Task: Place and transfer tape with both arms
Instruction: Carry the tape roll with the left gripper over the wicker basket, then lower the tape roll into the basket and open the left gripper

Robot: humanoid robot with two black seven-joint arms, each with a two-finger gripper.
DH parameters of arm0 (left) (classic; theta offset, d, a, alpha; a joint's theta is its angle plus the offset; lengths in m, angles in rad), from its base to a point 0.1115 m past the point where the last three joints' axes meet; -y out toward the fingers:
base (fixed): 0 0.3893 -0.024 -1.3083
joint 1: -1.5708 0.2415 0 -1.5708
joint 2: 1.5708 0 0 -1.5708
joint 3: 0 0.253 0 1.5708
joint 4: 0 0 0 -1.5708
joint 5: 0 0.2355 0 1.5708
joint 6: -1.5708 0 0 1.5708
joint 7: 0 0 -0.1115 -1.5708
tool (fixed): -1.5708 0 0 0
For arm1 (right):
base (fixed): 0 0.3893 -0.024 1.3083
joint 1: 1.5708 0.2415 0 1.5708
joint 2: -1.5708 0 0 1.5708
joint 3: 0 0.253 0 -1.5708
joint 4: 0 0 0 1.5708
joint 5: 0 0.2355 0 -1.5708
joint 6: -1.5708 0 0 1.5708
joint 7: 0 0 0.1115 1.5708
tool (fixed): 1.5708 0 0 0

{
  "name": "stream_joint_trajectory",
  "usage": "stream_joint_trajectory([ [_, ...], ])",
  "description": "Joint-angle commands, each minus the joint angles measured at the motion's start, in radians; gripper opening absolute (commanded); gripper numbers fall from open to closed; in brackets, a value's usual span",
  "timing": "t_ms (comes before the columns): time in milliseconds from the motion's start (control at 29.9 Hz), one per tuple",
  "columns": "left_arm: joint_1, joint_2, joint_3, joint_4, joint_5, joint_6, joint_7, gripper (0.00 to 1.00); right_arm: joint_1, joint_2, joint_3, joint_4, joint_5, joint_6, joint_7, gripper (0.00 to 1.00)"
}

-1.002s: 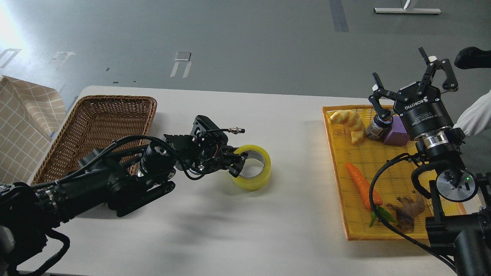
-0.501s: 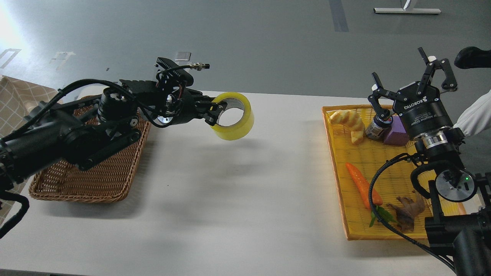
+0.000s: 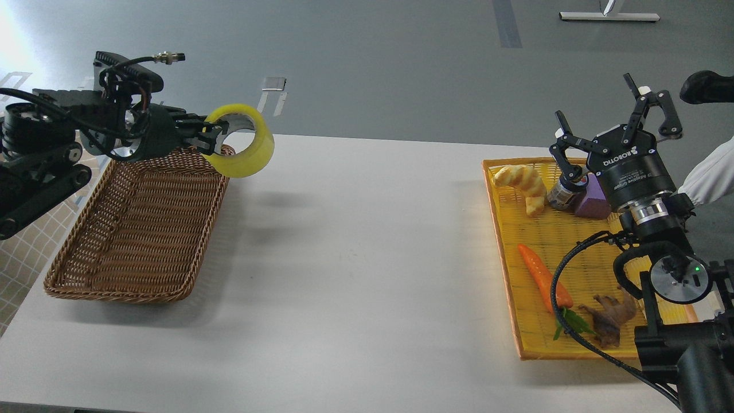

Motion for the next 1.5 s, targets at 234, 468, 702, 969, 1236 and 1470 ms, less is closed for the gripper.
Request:
stream_joint_trajectory([
  [234,0.074,0.013,0.001,0.114,0.000,0.013,-0.003,0.00,-0.001,0.000,-0.002,0.000,0.002,0.000,0.000,0.99],
  [468,0.132,0.028,0.003,0.150,0.001,0.022,-0.009,0.00,-0.001,0.000,-0.005,-0.001,0.000,0.000,0.001,0.99],
  [702,0.191,0.032,0.001,0.179,0.000,0.042,-0.008,0.00,-0.001,0.002,-0.011,-0.001,0.000,0.000,0.001,0.99],
  [969,0.214,0.028,0.003,0.199,-0.017,0.059,-0.011,0.00,-0.001,0.002,-0.011,-0.001,0.000,0.000,0.001,0.99],
  [1236,0.238,0.019,0.003,0.237,-0.022,0.062,-0.011,0.00,-0.006,0.002,-0.011,-0.001,0.000,0.000,0.001,0.99],
  [1470,0.260,0.013,0.001,0.257,-0.031,0.088,-0.011,0.00,-0.007,0.002,-0.011,-0.001,0.000,0.000,0.001,0.99],
])
